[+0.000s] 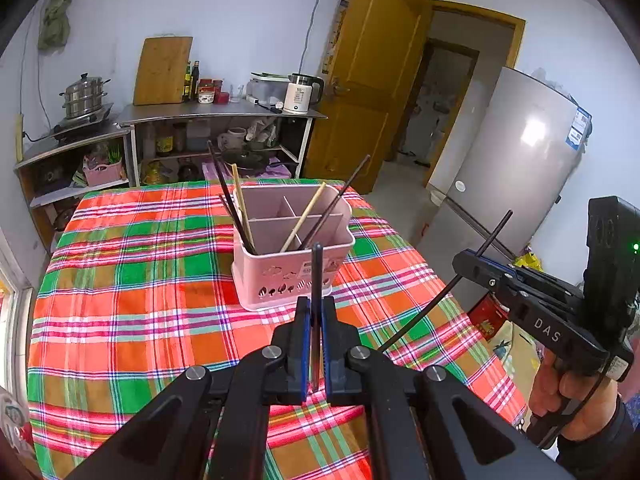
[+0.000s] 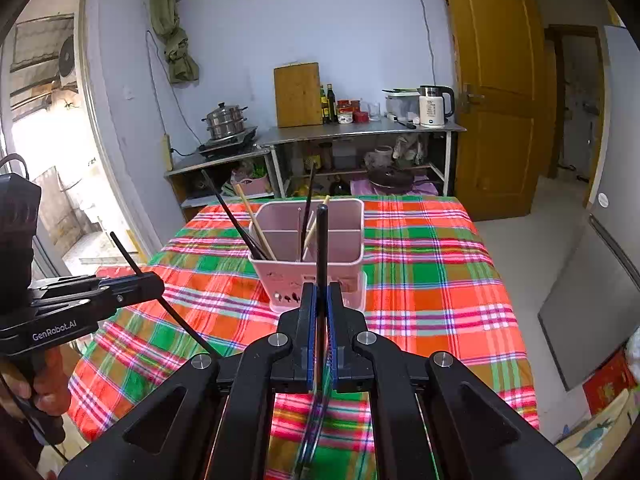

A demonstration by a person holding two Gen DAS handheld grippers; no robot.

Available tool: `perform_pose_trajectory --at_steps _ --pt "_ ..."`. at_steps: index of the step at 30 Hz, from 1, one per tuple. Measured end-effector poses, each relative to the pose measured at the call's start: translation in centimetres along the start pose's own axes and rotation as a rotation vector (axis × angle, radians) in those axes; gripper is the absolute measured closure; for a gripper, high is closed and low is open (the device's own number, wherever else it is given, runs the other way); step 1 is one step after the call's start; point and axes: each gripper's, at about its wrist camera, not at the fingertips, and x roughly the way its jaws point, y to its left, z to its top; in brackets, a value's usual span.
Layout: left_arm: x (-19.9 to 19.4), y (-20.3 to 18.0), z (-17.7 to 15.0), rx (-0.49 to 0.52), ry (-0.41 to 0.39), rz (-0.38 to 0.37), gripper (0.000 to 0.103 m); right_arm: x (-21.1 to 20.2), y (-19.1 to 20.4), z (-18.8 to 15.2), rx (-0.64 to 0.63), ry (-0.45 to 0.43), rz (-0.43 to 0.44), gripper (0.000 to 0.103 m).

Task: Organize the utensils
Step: 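Lift both black chopsticks and lower them into the pink basket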

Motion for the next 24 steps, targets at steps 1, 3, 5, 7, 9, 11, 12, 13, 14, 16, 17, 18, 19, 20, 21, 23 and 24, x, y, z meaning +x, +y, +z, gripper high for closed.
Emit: perform_pose_trajectory --at_steps 1,3,5,7,9,11,12,13,14,16,17,18,19,20,21,23,24 --pt "0.0 0.1 0.3 0.001 -0.003 0.0 0.099 0.1 0.1 0.3 0.001 -0.006 0.003 0.098" --pt "-0.3 0.2 1.1 0.002 -0.016 0.002 0.099 0.2 0.1 0.8 0.007 -0.019 0.012 0.098" --pt "-0.6 0.4 1.9 0.005 -0.029 0.001 0.099 0.2 0.3 1.4 0.009 -0.034 0.022 0.098" --pt "-1.1 0.4 3.0 0.011 -0.048 0.004 0.099 0.3 0.5 2.1 0.003 -0.048 0.028 0.098" --pt "-1.4 0.5 3.9 0.013 -0.062 0.007 0.099 0.5 0.7 2.9 0.0 -0.061 0.039 0.098" --pt "-1.8 0.6 4.8 0.019 -0.076 0.01 0.099 0.6 1.0 3.7 0.002 -0.078 0.049 0.098" --pt "-2.0 0.6 5.4 0.022 -0.085 0.01 0.099 0.7 1.2 4.1 0.001 -0.087 0.053 0.098" --pt "-2.2 0.6 5.9 0.025 -0.095 0.012 0.099 0.8 1.4 4.5 0.001 -0.096 0.057 0.098" --pt "-2.4 0.7 6.4 0.028 -0.101 0.013 0.099 0.8 1.4 4.8 0.002 -0.104 0.059 0.098" --pt "-2.8 0.6 7.5 0.035 -0.123 0.015 0.099 0.9 1.5 5.5 0.002 -0.122 0.063 0.098" --pt "-3.0 0.5 7.9 0.038 -0.131 0.016 0.099 0.8 1.6 6.0 0.003 -0.135 0.065 0.098" --pt "-3.1 0.5 8.4 0.041 -0.142 0.017 0.099 0.9 1.7 6.3 0.003 -0.142 0.067 0.098" --pt "-3.3 0.5 8.9 0.042 -0.154 0.017 0.099 0.9 1.7 6.9 0.006 -0.156 0.067 0.098" --pt "-3.3 0.4 9.3 0.044 -0.162 0.018 0.099 0.9 1.8 7.2 0.008 -0.163 0.068 0.098" --pt "-3.4 0.4 9.6 0.046 -0.168 0.021 0.099 1.0 1.7 7.7 0.015 -0.175 0.074 0.098" --pt "-3.3 0.4 10.4 0.048 -0.175 0.024 0.099 1.1 1.8 8.3 0.021 -0.189 0.08 0.098" --pt "-3.2 0.5 10.8 0.046 -0.179 0.023 0.099 1.2 1.9 8.6 0.023 -0.196 0.082 0.098"
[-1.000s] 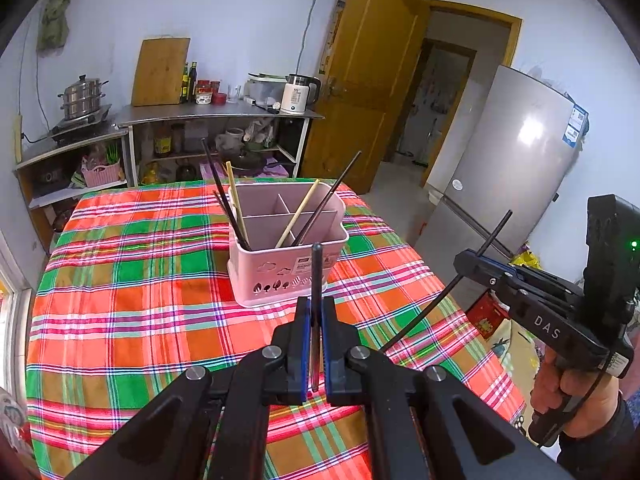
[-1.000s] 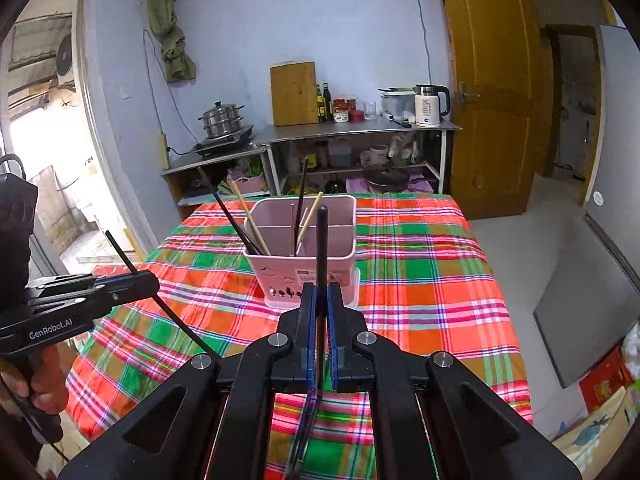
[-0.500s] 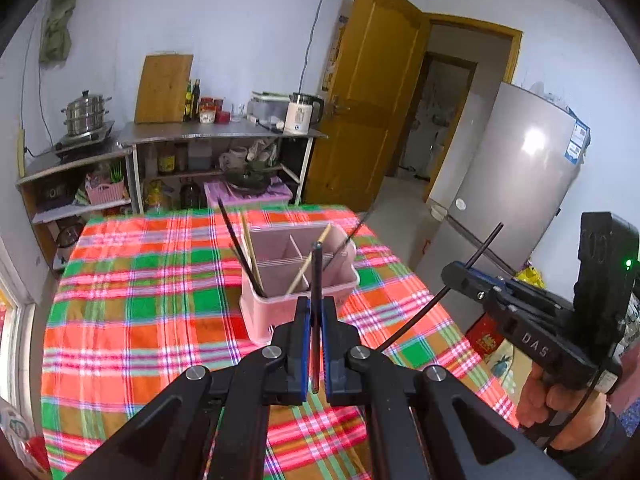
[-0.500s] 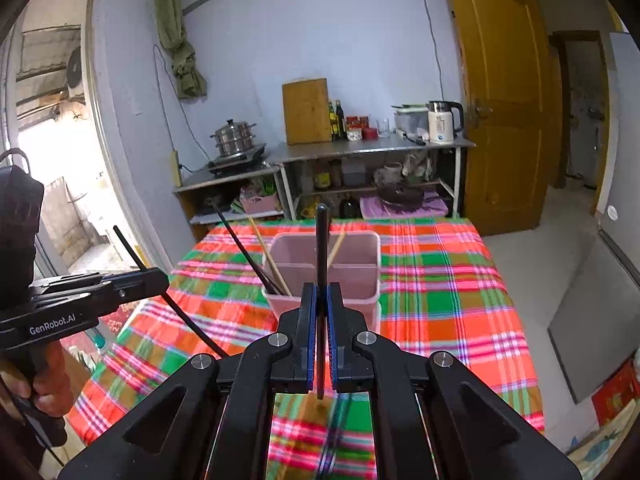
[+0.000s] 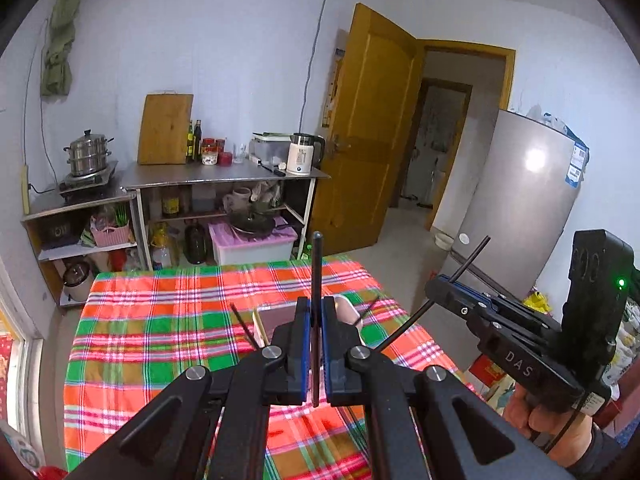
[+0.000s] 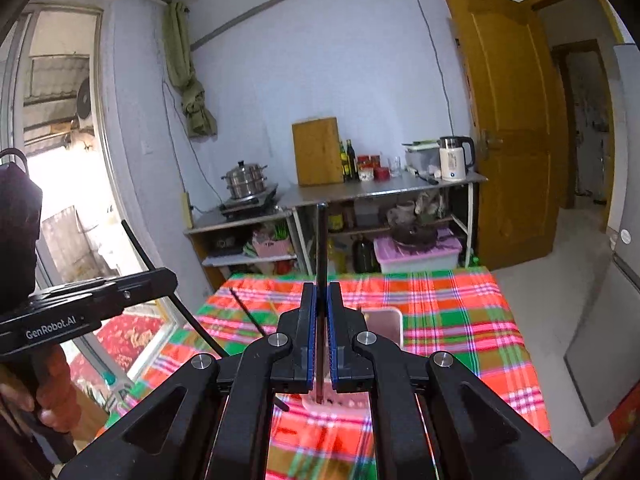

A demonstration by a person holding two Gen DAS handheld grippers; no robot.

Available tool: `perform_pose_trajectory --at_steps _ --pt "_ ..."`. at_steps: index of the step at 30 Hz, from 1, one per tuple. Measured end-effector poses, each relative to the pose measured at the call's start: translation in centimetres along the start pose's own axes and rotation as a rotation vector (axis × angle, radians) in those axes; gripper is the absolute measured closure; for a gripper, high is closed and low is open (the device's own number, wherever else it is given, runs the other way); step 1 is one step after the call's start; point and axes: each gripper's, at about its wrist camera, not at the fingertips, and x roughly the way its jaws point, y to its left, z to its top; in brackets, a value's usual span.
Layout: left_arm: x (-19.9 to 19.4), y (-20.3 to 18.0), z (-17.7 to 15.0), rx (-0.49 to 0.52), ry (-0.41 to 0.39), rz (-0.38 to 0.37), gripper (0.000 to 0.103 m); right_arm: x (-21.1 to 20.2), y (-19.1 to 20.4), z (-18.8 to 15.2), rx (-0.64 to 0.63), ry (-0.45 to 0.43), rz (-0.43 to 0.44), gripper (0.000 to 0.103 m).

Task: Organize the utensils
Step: 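Lift both black chopsticks and lower them into the pink basket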

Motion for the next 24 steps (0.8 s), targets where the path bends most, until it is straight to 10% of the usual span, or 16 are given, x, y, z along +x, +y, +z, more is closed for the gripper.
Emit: perform_pose_trajectory --at_steps 24 --pt "7.7 3.4 1.1 -0.039 0.021 0.025 0.099 6.5 -0.9 -0.4 -0.004 0.005 -0.037 0.098"
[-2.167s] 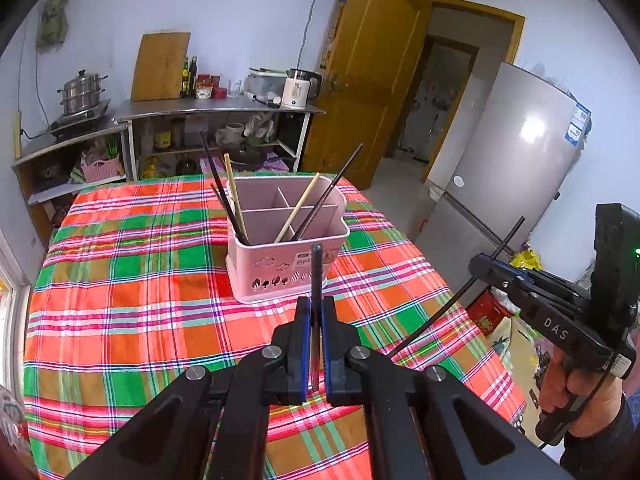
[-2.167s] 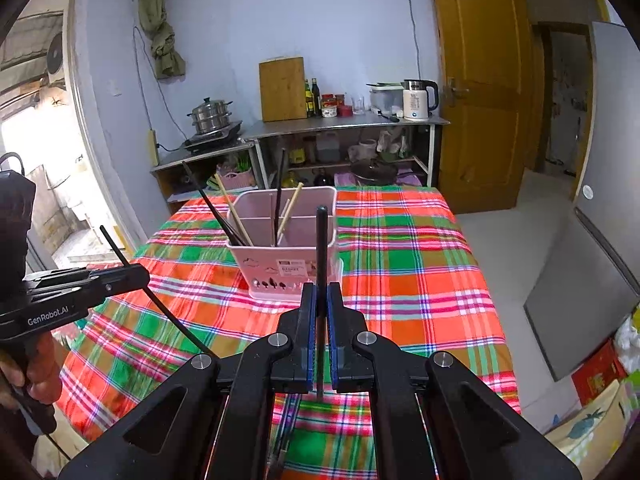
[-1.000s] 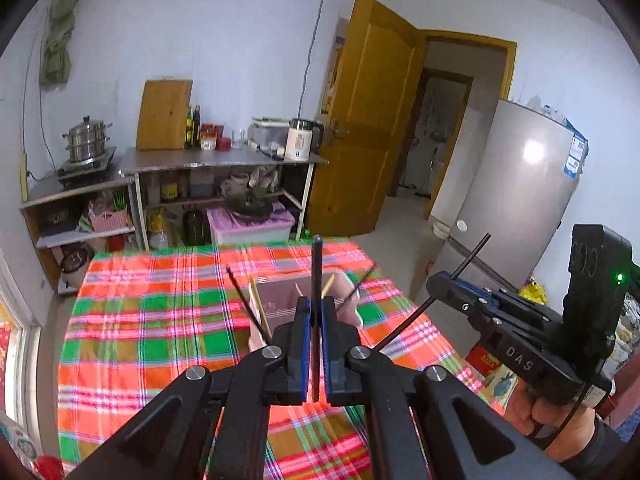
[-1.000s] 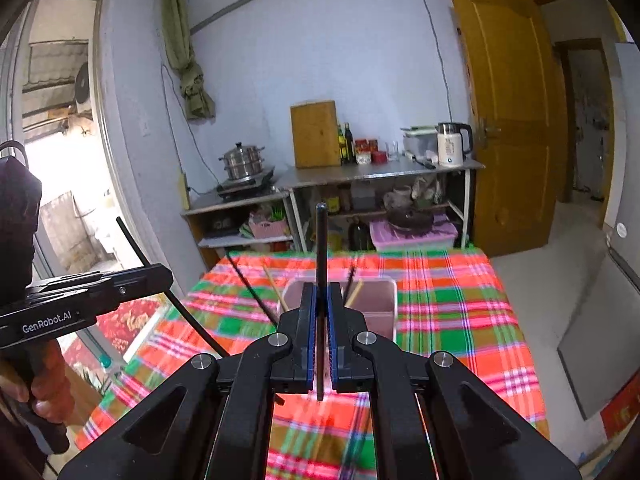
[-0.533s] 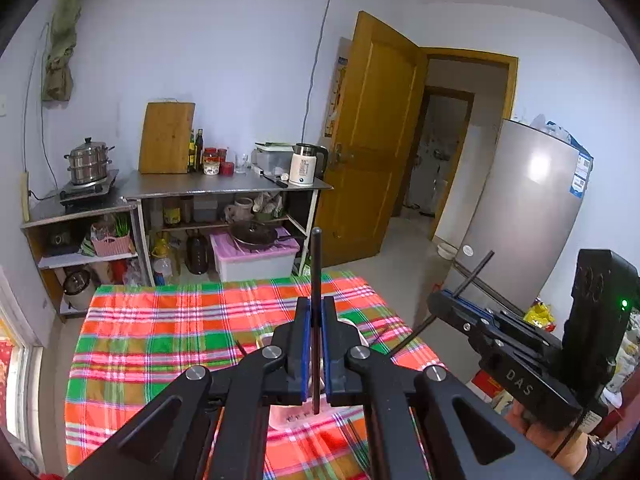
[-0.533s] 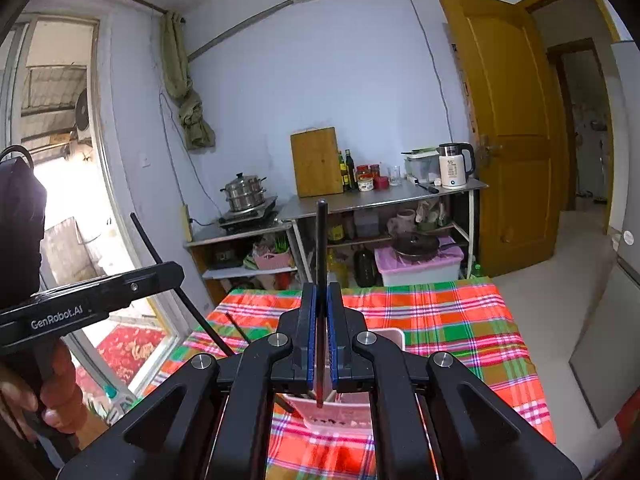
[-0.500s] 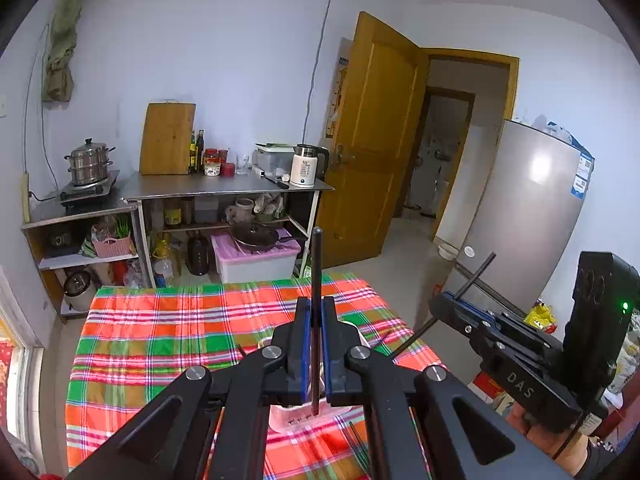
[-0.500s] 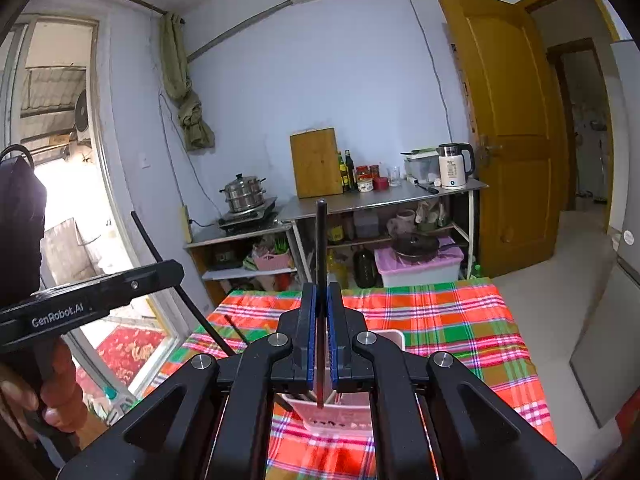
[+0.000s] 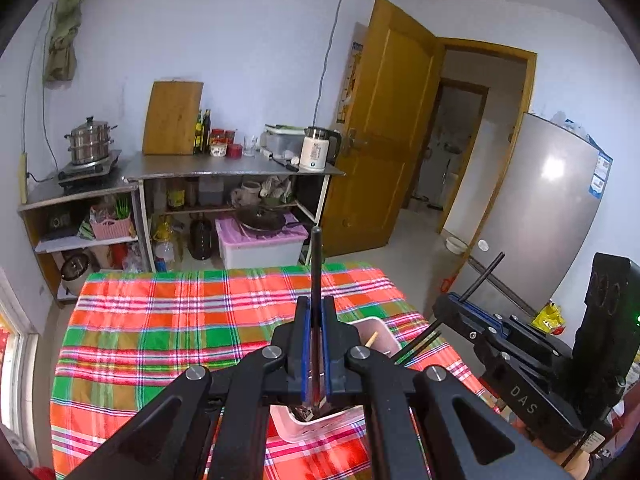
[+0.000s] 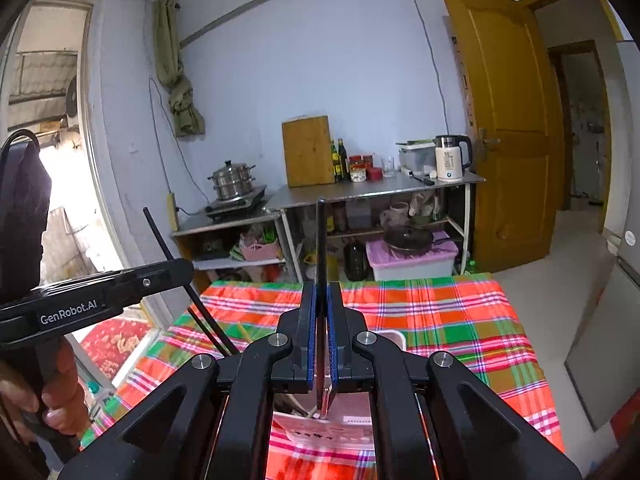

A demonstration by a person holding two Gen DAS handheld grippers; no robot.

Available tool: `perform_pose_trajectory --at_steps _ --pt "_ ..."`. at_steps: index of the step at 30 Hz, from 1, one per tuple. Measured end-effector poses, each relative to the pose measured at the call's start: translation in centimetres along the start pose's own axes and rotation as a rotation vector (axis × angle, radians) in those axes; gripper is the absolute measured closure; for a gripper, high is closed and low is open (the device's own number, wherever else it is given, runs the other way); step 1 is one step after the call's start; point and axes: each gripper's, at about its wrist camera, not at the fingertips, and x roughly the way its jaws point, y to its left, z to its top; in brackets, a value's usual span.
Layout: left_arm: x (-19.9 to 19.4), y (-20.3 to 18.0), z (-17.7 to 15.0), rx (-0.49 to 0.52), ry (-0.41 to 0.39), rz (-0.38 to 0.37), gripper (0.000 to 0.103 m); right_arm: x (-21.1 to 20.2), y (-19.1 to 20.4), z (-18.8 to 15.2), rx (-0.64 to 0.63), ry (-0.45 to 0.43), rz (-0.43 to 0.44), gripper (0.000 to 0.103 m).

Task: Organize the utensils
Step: 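Lift both black chopsticks and lower them into the pink basket, then open the left tool inside the basket while the right tool releases its chopstick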

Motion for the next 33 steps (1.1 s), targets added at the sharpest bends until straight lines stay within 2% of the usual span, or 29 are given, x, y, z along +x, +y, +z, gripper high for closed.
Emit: perform_pose_trajectory --at_steps 8,17,25,33 --pt "3.3 1.2 -1.9 -0.007 0.044 -0.003 0.099 2.0 -0.1 -1.4 -0.021 0.04 -0.011 0.098" --pt "5.8 2.4 -3.7 -0.015 0.101 0.014 0.098 2.5 0.6 -1.3 -0.092 0.062 -0.008 0.098" --pt "5.4 3.0 -4.2 -0.038 0.108 0.018 0.098 2.5 0.4 -1.9 -0.091 0.089 -0.001 0.096" --pt "3.1 2.9 -3.4 -0.044 0.064 0.023 0.098 0.5 0.3 -1.1 -0.078 0.056 -0.003 0.093"
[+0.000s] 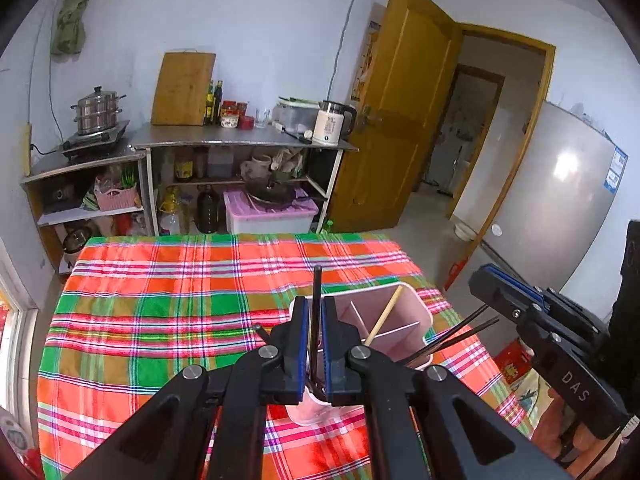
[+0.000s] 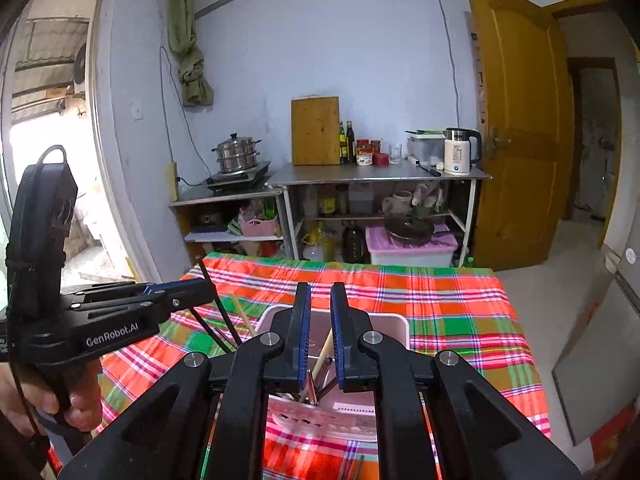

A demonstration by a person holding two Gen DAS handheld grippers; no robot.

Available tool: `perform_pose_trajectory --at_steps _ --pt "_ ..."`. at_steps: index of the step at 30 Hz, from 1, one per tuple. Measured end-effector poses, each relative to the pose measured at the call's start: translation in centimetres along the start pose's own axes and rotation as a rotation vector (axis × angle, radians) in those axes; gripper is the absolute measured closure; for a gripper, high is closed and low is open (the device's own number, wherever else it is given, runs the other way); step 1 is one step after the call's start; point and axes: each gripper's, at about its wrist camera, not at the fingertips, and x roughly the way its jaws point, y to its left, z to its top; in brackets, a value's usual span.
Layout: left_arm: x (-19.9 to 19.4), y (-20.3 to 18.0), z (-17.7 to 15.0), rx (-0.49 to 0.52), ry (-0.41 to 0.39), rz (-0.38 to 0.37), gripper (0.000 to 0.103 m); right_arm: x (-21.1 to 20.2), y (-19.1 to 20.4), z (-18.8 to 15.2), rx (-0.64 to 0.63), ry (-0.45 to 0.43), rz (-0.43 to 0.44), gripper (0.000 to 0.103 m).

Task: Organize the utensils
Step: 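Open the left tool inside the basket while the right tool releases its chopstick, then move both tools back toward the cloth beside the basket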

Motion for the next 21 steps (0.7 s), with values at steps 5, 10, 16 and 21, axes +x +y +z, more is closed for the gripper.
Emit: perform_pose_trajectory --at_steps 5,10,16,21 --pt "-2.9 0.1 -0.2 -0.012 -0.044 -0.001 0.097 -2.3 -0.6 -0.1 0.024 -0.022 -0.001 0.093" --pt "-5.7 -0.3 -1.5 -0.019 -0.074 0.0 0.097 -4.6 -1.0 -1.0 0.037 -0.031 -0.006 0.093" --pt "-8.1 -0.9 -5.0 -0.039 -0.078 -0.01 0.097 -7.3 -1.3 -3.6 0.052 -0.016 -0.014 0.093" --pt "-8.5 -1.8 -8.2 -0.043 -0.047 -0.027 0.097 -8.8 -2.0 -6.4 0.07 0.022 -0.027 0.093"
